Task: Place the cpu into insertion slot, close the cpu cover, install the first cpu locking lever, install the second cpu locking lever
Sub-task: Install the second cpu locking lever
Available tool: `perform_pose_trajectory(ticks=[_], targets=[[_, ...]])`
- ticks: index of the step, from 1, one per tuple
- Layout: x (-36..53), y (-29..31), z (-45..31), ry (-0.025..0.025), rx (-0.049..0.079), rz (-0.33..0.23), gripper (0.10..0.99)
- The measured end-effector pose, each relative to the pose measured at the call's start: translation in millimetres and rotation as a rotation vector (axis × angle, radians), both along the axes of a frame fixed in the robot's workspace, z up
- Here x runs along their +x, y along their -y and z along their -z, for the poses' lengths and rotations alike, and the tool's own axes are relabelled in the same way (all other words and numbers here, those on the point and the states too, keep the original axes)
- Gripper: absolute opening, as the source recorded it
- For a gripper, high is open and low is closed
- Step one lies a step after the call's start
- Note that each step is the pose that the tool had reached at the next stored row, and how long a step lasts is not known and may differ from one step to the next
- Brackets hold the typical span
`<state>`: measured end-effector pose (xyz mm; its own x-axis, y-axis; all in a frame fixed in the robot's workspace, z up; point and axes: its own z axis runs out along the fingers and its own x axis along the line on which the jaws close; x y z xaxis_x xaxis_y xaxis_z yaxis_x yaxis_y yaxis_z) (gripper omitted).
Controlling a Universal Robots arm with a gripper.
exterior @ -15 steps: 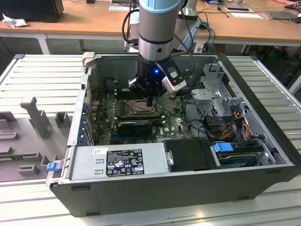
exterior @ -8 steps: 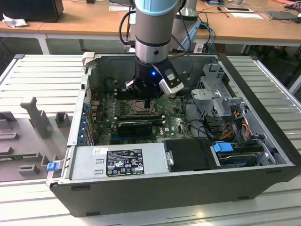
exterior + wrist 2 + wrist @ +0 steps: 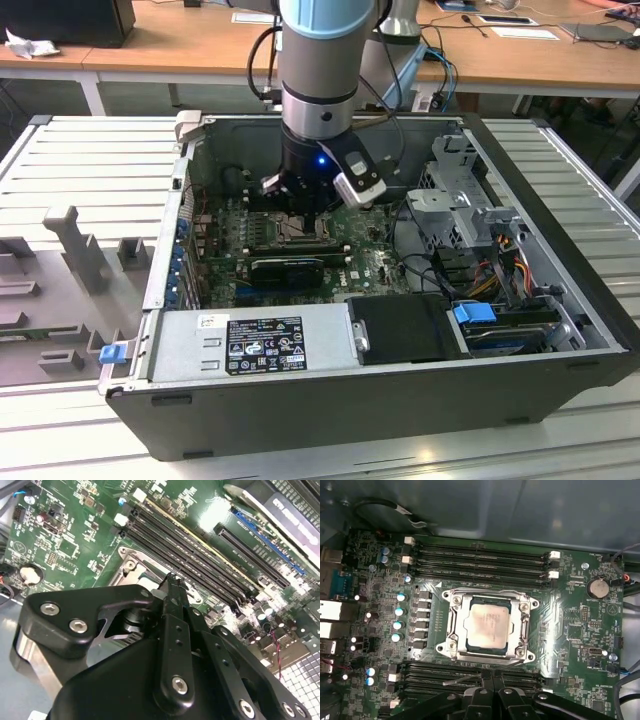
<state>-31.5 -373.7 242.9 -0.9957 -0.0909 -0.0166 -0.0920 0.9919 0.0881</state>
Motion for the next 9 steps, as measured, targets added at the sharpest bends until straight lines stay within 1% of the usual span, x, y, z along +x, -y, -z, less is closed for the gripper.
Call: perform_pose_trajectory(ticks=[2, 3, 5, 6, 9], targets=[[-3.4, 0.1, 0.3, 0.0001, 0.002, 0.000, 0.106], [-6.7, 0.3, 1.0, 0.0001, 0.002, -0.001, 0.106], [-14.8, 0.5, 2.5, 0.0000, 0.010, -0.001, 0.106], [-18.6, 0.4, 4.8, 0.0002, 0.013, -0.001, 0.106], [-21.2, 0.5, 14.9, -0.0001, 0.013, -0.001, 0.106]])
